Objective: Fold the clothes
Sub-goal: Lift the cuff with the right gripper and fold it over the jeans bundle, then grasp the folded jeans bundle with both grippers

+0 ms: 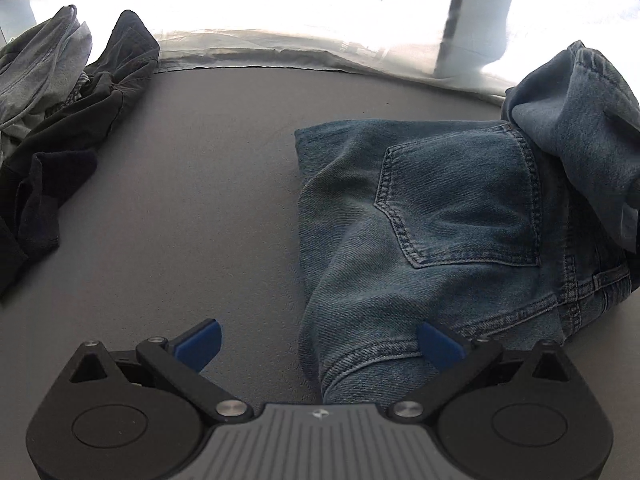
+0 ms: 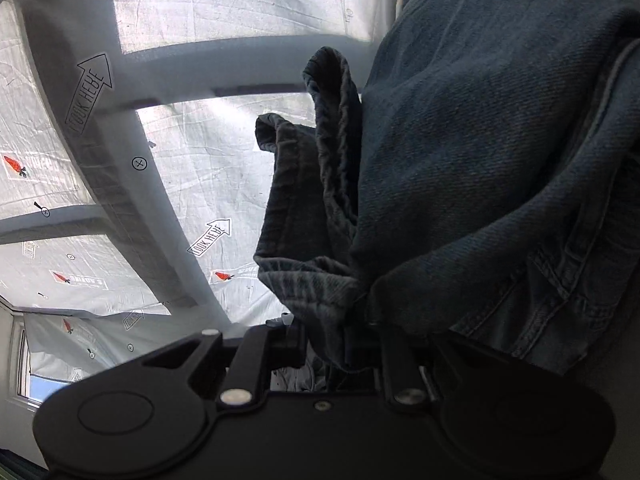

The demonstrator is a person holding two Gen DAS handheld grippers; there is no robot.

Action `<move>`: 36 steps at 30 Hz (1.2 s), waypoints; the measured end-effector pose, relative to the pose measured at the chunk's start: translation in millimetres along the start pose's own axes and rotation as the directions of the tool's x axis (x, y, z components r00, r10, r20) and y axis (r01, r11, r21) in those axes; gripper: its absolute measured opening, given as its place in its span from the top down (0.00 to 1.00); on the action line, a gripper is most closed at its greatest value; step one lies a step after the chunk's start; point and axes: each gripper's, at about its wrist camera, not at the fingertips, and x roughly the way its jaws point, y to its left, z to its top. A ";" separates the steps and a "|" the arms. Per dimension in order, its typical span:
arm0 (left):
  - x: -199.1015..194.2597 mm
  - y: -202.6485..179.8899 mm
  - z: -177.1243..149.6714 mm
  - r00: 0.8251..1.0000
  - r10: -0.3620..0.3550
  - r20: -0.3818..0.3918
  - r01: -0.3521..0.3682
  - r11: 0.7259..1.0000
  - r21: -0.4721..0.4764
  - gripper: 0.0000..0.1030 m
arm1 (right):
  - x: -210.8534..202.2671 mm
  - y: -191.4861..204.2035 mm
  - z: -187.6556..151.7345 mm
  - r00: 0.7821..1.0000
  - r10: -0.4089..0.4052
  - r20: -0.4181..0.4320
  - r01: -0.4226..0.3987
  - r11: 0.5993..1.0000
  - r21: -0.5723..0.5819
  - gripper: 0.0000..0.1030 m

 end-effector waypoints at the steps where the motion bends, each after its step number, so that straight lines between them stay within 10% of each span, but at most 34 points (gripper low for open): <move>1: 0.8 4.8 -2.0 1.000 -0.003 -0.004 0.003 1.000 -0.021 0.00 | 5.2 -2.5 -2.7 0.999 -0.033 -0.007 0.033 0.999 -0.001 0.83; 4: 1.3 15.5 -7.9 1.000 -0.017 -0.010 0.016 0.997 -0.071 0.00 | 15.0 -21.0 -5.1 0.988 -0.153 -0.021 0.153 0.988 0.035 0.83; 12: -6.3 14.3 -9.4 0.998 -0.054 0.029 0.055 0.996 -0.064 0.00 | 3.6 -33.6 -2.8 0.985 -0.168 -0.022 0.170 0.982 0.084 0.81; 14: -10.5 12.7 -7.0 0.996 -0.072 0.047 0.075 0.995 -0.059 0.00 | 0.2 -22.7 0.7 0.990 -0.139 -0.038 0.141 0.988 0.058 0.67; 16: -14.1 10.3 -4.4 0.995 -0.081 0.064 0.084 0.995 -0.054 0.00 | -1.6 -12.8 3.3 0.991 -0.118 -0.070 0.122 0.991 0.049 0.16; 24: -23.9 3.3 0.7 0.983 -0.139 0.122 0.147 0.987 -0.059 0.00 | -26.5 51.2 17.6 0.977 -0.195 0.088 0.211 0.947 -0.241 0.21; 27: -28.7 -3.0 3.7 0.970 -0.188 0.153 0.197 0.980 -0.043 0.00 | -40.9 67.5 17.7 0.910 -0.334 0.247 0.411 0.811 -0.416 0.20; 29: -29.2 -8.4 8.1 0.962 -0.214 0.168 0.221 0.975 -0.026 0.00 | -57.7 65.6 10.5 0.809 -0.438 0.392 0.588 0.622 -0.517 0.12; 32: -25.6 -18.4 17.5 0.953 -0.241 0.183 0.246 0.969 -0.008 0.00 | -76.8 45.6 -0.4 0.716 -0.489 0.498 0.692 0.409 -0.594 0.02; 36: -21.7 -34.4 32.0 0.935 -0.286 0.211 0.288 0.957 0.021 0.00 | -79.1 22.2 6.2 0.631 -0.560 0.537 0.748 0.255 -0.613 0.00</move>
